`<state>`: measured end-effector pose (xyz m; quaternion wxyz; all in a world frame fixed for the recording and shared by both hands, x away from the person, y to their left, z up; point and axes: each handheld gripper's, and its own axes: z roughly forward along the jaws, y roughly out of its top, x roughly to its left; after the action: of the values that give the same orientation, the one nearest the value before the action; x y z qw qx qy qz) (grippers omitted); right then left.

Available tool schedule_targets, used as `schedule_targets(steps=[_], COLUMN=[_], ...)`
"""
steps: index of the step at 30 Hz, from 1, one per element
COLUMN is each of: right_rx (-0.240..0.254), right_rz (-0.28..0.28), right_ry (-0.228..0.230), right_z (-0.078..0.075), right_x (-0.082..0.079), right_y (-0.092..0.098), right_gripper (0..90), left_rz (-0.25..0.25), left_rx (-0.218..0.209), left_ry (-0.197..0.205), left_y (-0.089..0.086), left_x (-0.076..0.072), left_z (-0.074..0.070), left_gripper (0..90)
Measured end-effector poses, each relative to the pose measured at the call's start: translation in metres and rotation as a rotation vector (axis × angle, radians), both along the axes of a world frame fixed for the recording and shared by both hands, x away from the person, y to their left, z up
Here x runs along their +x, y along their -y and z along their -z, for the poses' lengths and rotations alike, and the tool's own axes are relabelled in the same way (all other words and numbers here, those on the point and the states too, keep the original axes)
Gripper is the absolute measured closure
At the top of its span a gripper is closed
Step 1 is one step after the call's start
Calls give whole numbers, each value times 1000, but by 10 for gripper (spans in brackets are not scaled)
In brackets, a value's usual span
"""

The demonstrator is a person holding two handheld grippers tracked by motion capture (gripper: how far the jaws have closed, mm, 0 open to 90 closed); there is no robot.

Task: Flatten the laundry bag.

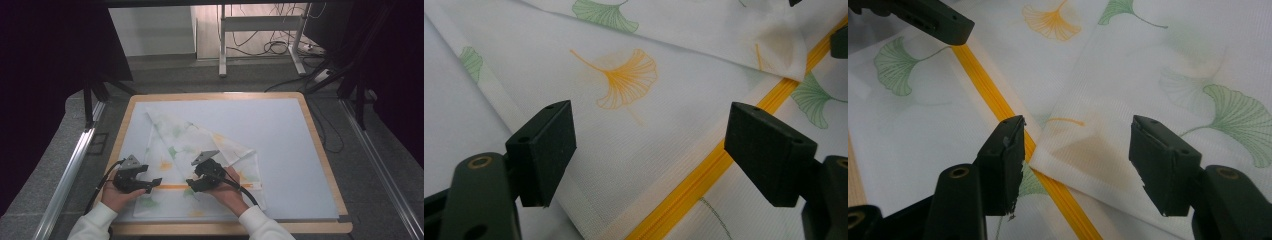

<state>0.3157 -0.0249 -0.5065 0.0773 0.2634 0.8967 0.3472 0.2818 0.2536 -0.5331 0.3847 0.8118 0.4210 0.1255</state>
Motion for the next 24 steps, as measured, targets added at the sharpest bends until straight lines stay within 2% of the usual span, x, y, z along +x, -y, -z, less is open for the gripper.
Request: schedule_targets(steps=[7, 24], right_rx=[-29, -79], right_rz=[-11, 8], right_ry=[-2, -3], right_z=[7, 19], right_x=[1, 6], right_y=[-13, -19], right_gripper=[384, 388], left_rz=[3, 5], left_rx=[4, 20], left_ry=[0, 7], left_y=[0, 1], left_x=[0, 0], left_z=[0, 0], left_gripper=[199, 197])
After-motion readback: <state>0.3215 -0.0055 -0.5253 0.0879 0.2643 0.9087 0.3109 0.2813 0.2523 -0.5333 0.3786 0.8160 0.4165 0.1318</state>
